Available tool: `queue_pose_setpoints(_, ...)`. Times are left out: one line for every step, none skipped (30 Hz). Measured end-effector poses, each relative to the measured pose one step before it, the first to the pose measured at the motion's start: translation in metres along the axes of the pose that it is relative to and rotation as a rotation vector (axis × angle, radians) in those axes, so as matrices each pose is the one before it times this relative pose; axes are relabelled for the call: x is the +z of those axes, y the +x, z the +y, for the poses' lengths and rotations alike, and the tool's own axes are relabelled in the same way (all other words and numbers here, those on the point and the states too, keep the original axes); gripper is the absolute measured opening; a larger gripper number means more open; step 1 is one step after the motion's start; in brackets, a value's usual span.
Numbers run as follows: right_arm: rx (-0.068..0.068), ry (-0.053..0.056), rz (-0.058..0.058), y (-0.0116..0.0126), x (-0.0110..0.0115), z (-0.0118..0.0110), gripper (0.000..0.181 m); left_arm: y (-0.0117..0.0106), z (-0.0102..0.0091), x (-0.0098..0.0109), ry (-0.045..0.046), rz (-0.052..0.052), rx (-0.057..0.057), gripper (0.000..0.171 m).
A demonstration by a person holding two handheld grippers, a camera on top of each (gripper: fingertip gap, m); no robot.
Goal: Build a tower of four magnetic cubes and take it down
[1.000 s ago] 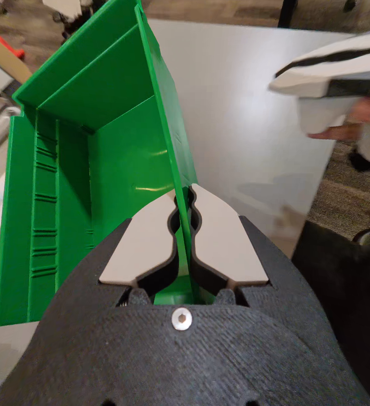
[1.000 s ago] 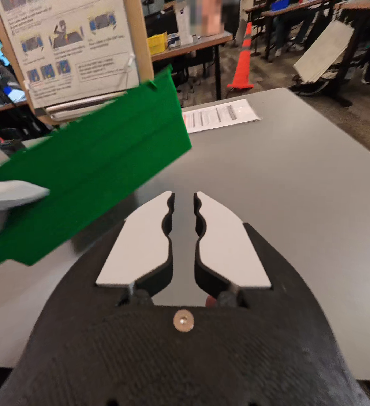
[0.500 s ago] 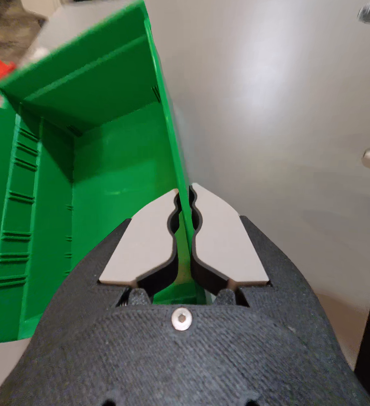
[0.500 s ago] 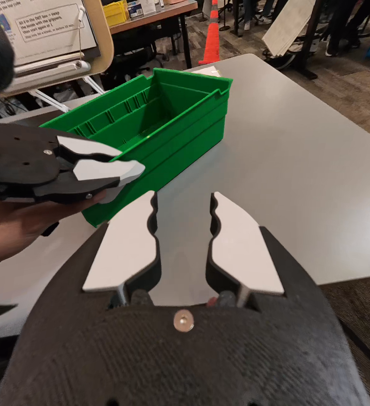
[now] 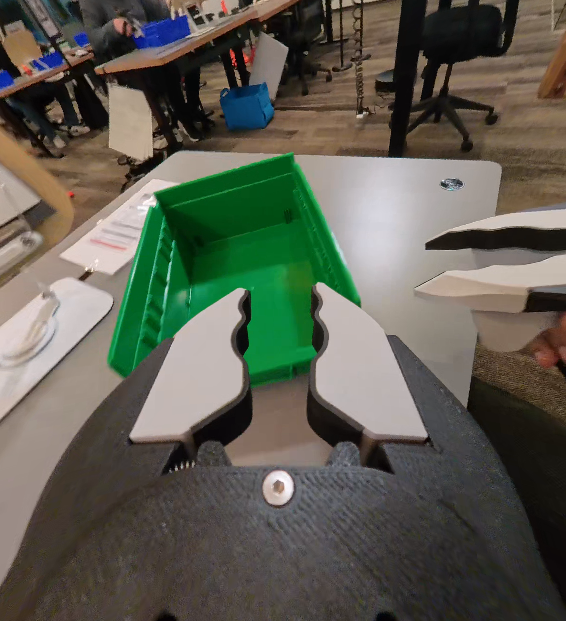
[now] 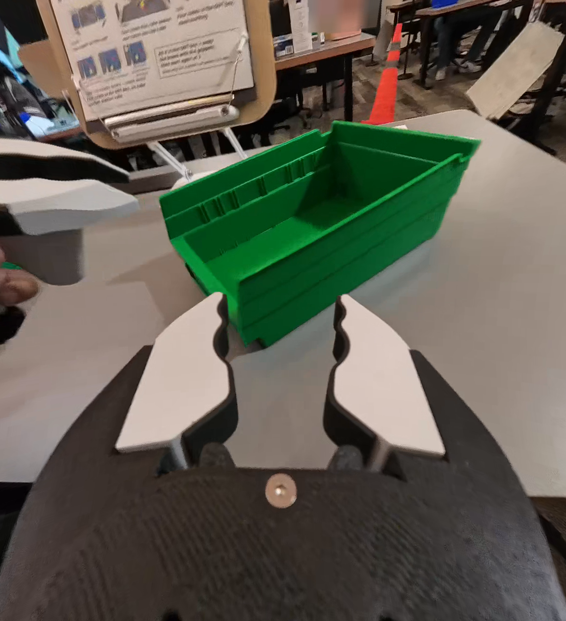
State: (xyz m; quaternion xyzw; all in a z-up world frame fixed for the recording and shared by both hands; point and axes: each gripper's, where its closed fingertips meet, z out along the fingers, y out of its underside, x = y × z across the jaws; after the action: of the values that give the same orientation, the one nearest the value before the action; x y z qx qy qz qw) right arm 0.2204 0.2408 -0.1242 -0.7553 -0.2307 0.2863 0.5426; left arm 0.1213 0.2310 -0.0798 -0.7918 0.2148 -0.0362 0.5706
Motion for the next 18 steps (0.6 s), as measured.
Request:
queue_pose_setpoints(-0.0209, -0.0045, 0.0099, -0.00879, 0.00596, 0.00155, 0.062, -0.00781, 0.00700, -0.01089, 0.00251, -0.0050, -0.0367, 0.037)
queue_pose_setpoints(-0.0139, 0.0022, 0.0141, -0.00669, 0.00567, 0.00023, 0.062, -0.00839, 0.00793, -0.00991, 0.00757, -0.0080, -0.0427, 0.038)
queue_pose_setpoints(-0.0081, 0.0018, 0.0121, -0.00534, 0.00594, 0.00048, 0.064, -0.00999, 0.00881, -0.00883, 0.01104, -0.0183, -0.0446, 0.038)
queue_pose_setpoints(-0.0029, -0.0044, 0.0039, -0.00479, 0.00694, 0.00202, 0.067, -0.01083, 0.00967, -0.00705, 0.01424, -0.0246, -0.0394, 0.038)
queue_pose_setpoints(-0.0038, -0.0213, 0.0029, -0.00372, 0.00847, 0.00460, 0.069, -0.01048, 0.00962, -0.00479, 0.01246, -0.0229, -0.0346, 0.038)
queue_pose_setpoints(-0.0141, -0.0369, 0.0145, -0.00095, 0.00942, 0.00692, 0.069, -0.00892, 0.01055, -0.00290, -0.01142, -0.0125, -0.0323, 0.038)
queue_pose_setpoints(-0.0339, -0.0418, 0.0262, 0.00179, 0.00920, 0.00731, 0.069, -0.00699, 0.00979, -0.00158, -0.02753, -0.0027, -0.0295, 0.039)
queue_pose_setpoints(-0.0544, -0.0391, 0.0275, 0.00328, 0.00745, 0.00616, 0.069, -0.00538, 0.00638, -0.00108, -0.02014, -0.0001, -0.0251, 0.041)
queue_pose_setpoints(-0.0602, -0.0169, 0.0409, 0.00670, 0.00415, 0.00235, 0.063, -0.00410, 0.00351, -0.00127, -0.00977, -0.0003, -0.0221, 0.042)
queue_pose_setpoints(-0.0582, 0.0131, 0.0410, 0.00911, 0.00107, -0.00249, 0.060, -0.00231, 0.00185, -0.00145, -0.00223, 0.0037, -0.0184, 0.042)
queue_pose_setpoints(-0.0381, 0.0257, 0.0233, 0.00902, -0.00085, -0.00506, 0.053, -0.00127, 0.00130, -0.00194, 0.00035, 0.0052, -0.0127, 0.042)
queue_pose_setpoints(-0.0097, 0.0241, 0.0218, 0.01059, -0.00135, -0.00507, 0.041, -0.00160, 0.00115, -0.00218, -0.00058, -0.0009, -0.0027, 0.042)
queue_pose_setpoints(-0.0021, 0.0198, 0.0214, 0.01234, -0.00059, -0.00410, 0.031, -0.00341, 0.00170, -0.00251, -0.00321, -0.0146, 0.0051, 0.042)
queue_pose_setpoints(-0.0021, 0.0003, 0.0280, 0.01474, 0.00103, -0.00089, 0.030, -0.00394, 0.00149, -0.00277, -0.00179, -0.0197, 0.0083, 0.041)
queue_pose_setpoints(-0.0025, -0.0107, 0.0171, 0.01424, 0.00268, 0.00147, 0.029, -0.00340, 0.00092, -0.00267, 0.00156, -0.0151, 0.0089, 0.041)
queue_pose_setpoints(0.0017, -0.0056, 0.0000, 0.01279, 0.00355, 0.00218, 0.029, -0.00337, 0.00053, -0.00236, 0.00405, -0.0132, 0.0056, 0.041)
queue_pose_setpoints(0.0163, -0.0101, 0.0113, 0.01510, 0.00424, 0.00413, 0.031, -0.00358, 0.00062, -0.00181, 0.00187, -0.0130, -0.0003, 0.041)
queue_pose_setpoints(0.0313, -0.0175, 0.0137, 0.01597, 0.00478, 0.00529, 0.029, -0.00307, 0.00089, -0.00123, -0.00008, -0.0079, -0.0055, 0.041)
